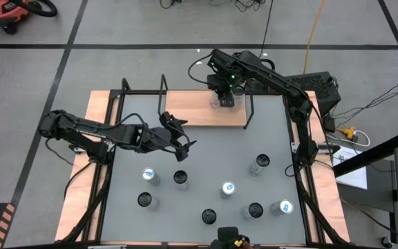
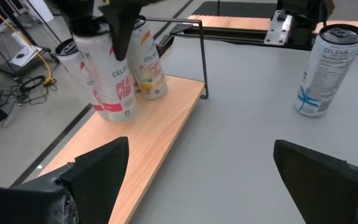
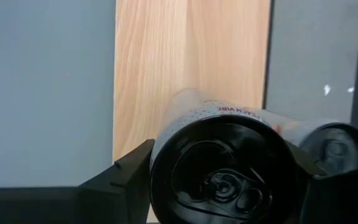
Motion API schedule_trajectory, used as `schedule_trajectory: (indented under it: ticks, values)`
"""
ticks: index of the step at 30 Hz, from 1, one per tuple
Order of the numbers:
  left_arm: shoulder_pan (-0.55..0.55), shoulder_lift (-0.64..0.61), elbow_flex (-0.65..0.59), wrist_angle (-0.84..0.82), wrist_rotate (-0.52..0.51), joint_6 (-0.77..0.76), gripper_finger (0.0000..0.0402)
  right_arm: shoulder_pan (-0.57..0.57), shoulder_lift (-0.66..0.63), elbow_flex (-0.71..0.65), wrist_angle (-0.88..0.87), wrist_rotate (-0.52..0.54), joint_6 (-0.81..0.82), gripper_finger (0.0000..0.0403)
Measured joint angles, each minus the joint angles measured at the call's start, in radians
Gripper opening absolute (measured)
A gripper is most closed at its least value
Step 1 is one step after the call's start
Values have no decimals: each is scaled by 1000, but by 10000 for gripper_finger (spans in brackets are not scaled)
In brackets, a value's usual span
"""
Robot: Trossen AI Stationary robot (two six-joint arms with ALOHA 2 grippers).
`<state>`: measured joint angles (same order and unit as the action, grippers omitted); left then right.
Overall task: Place canned beverage on shelf
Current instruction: Put the left white pink soda can on the shelf aligned with the white pink soda can
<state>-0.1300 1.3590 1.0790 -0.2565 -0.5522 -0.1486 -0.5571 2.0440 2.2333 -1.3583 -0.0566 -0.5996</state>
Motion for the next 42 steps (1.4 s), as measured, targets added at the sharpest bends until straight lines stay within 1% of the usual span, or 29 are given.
schedule_trajectory:
  ticks: [4,20,30,42]
  values:
    - [-7,0,0,0,0,0,393,0,21,-2,-21,3,1,208]
    - [-15,0,0,-1,0,4,393,-31,20,0,-7,3,10,208]
    - [-15,0,0,-2,0,3,393,-33,49,0,-23,4,9,208]
    - [-15,0,0,-15,-1,-1,393,-35,52,-1,-22,4,9,209]
